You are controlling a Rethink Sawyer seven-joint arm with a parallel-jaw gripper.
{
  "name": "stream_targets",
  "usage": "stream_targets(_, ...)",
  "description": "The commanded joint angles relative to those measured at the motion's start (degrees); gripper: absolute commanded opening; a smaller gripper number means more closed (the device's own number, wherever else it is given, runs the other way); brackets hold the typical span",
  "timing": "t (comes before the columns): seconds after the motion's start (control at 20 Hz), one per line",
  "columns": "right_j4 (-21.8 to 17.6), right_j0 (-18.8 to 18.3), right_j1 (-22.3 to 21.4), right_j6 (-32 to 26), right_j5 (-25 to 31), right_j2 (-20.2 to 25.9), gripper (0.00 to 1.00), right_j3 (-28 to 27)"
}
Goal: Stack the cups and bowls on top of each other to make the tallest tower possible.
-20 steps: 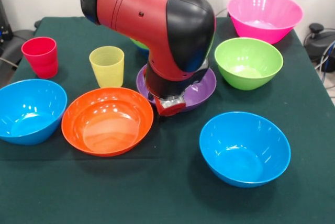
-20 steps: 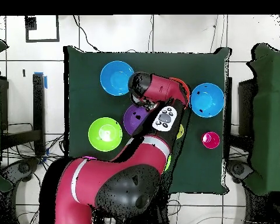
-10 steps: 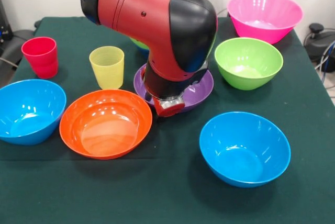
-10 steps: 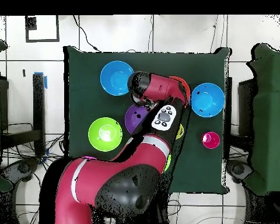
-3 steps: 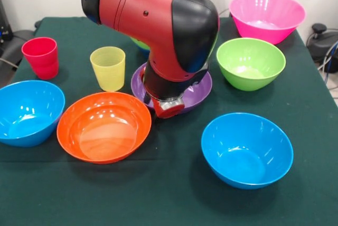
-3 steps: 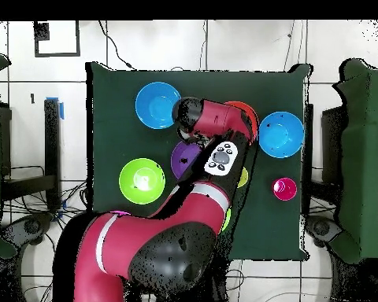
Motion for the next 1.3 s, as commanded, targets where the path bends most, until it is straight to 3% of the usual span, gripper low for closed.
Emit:
stream_targets(0.05,-5.47,-0.76,0.87,-6.48,-4.59,5.62,0.0,-3.28)
stream_targets(0.45,-5.27,-1.43,-0.08,-6.76,-4.08,8.11,0.0,-2.03)
stream_targets(1.0,-5.27,-0.5,-0.79,-6.32,-2.47,7.62,0.0,-2.33)
stream_targets(1.2,-5.51,-0.59,-1.31,-7.91,-2.73,8.24,0.0,-2.51)
stream_targets(1.3,-6.0,-1.49,-1.97,-11.84,-5.23,10.4,0.0,-2.25)
